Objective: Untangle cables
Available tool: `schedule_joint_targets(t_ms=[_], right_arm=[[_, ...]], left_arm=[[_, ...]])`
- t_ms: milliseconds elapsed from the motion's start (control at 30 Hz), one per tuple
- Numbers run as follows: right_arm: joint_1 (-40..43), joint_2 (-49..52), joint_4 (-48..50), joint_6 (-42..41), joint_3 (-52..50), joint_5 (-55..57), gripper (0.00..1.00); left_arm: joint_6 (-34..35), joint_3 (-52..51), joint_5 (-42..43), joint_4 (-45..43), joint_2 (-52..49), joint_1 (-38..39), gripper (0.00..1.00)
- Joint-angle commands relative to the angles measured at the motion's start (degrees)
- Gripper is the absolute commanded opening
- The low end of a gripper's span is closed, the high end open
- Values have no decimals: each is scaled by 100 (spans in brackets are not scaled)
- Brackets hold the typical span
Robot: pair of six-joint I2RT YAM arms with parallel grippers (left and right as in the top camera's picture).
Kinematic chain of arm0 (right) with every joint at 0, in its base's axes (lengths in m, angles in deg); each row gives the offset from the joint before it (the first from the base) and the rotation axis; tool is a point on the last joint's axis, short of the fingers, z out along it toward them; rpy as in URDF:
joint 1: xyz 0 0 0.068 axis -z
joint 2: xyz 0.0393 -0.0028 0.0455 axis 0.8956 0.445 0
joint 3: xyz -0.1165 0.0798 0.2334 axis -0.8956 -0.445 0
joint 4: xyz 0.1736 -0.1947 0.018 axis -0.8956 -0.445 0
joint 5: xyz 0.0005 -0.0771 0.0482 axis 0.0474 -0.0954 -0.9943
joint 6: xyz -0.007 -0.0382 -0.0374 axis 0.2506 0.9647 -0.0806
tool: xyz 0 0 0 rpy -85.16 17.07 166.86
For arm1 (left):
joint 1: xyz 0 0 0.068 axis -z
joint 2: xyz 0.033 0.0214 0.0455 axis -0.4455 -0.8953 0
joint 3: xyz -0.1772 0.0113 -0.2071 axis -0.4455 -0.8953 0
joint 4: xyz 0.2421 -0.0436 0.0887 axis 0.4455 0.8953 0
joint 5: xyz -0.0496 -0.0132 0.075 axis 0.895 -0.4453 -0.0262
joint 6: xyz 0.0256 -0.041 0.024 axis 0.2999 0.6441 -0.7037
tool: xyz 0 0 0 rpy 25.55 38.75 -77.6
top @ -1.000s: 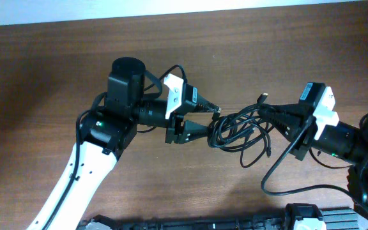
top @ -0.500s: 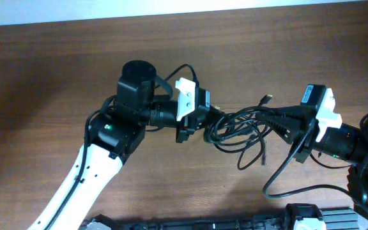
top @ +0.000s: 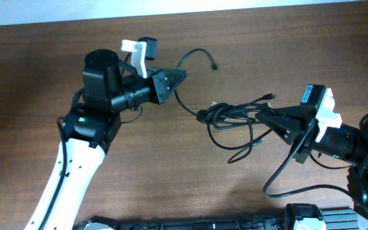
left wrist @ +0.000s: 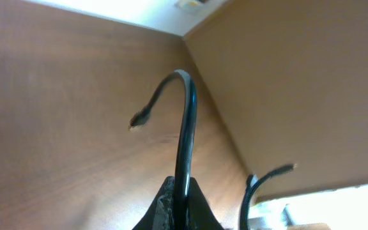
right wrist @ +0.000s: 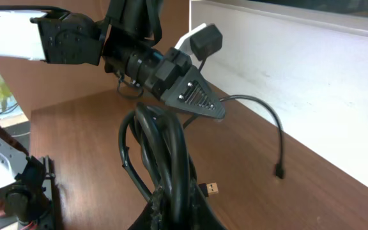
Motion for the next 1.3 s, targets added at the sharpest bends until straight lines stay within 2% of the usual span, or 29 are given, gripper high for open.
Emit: schedule_joint_targets(t_ms=[0, 33, 100, 167, 200, 300, 367, 433, 500, 600, 700, 800, 1000, 1267], right_arm=[[15, -61, 26, -52, 105, -153, 4], [15, -61, 26, -52, 105, -153, 4], [15, -61, 31, -50, 105, -151, 4], [15, -61, 35, -52, 105, -68, 4], [15, -61, 35, -57, 105, -9, 4], [15, -61, 37, -76, 105, -4, 4], [15, -61, 37, -98, 105, -4, 4], [15, -61, 37, -96, 105, -4, 4], [15, -61, 37, -96, 105, -4, 4], [15, -61, 35, -96, 105, -4, 4], [13, -61, 15, -153, 105, -76, 4], [13, -61, -116, -127, 105, -249, 4], [13, -61, -894, 1425, 105, -249, 4], [13, -61, -1134, 2903, 103, -546, 4]], left_arm=[[1532, 4, -136, 256, -7, -44, 0], [1687, 4, -136, 374, -7, -44, 3], [1694, 4, -109, 527, -7, -44, 20], [1224, 4, 0, 595, -7, -44, 49], [909, 4, 87, 592, -7, -44, 57], [262, 4, 195, 590, -7, -44, 72], [-68, 4, 326, 573, -4, -44, 72], [-673, 4, 767, 433, -4, -44, 66], [-1587, 4, 1705, 79, -4, -44, 59], [-2214, 4, 2645, -417, -7, -39, 60], [-2221, 4, 3171, -1078, -4, -39, 67], [-1825, 4, 3215, -1381, -7, -39, 68], [-1241, 4, 3215, -1410, -7, 15, 64], [-1233, 4, 3180, -1436, -7, 892, 64]])
